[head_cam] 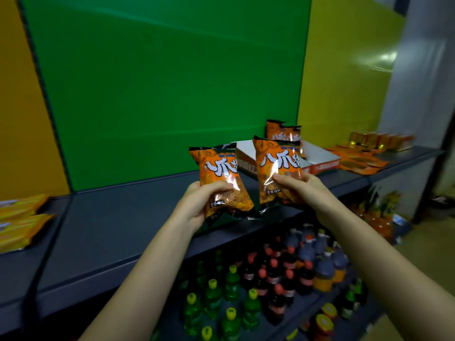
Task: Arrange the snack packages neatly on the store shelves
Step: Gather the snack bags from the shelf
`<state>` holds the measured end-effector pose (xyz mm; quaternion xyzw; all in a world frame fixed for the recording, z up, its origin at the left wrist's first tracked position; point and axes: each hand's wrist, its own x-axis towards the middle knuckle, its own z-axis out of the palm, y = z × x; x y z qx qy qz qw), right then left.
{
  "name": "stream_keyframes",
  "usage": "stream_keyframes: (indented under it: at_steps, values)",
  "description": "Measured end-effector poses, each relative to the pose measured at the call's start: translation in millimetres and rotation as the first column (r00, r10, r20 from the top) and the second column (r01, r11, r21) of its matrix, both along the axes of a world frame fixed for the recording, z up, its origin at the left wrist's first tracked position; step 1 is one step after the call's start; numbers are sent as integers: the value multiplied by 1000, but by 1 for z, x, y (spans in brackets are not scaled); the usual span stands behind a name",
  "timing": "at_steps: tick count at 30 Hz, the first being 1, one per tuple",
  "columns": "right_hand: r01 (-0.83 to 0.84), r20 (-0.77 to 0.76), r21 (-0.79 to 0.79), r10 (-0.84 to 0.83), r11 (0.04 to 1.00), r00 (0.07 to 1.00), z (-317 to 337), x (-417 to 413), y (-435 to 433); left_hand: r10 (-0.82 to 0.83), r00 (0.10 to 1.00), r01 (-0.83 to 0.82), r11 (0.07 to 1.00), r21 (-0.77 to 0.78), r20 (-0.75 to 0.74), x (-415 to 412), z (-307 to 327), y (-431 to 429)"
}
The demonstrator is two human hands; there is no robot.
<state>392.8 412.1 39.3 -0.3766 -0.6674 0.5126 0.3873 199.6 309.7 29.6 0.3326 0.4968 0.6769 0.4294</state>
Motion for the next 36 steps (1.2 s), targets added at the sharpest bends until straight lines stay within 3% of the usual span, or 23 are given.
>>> stream_keyframes:
  at_steps: [17,36]
  values:
    - [145,-30,33,-144,989,989,12,124,177,-36,974,37,999,-3,-222,110,38,195]
    - [71,-100,125,-58,990,993,46,102,405,149,911,-152,988,22,-385,101,72,398]
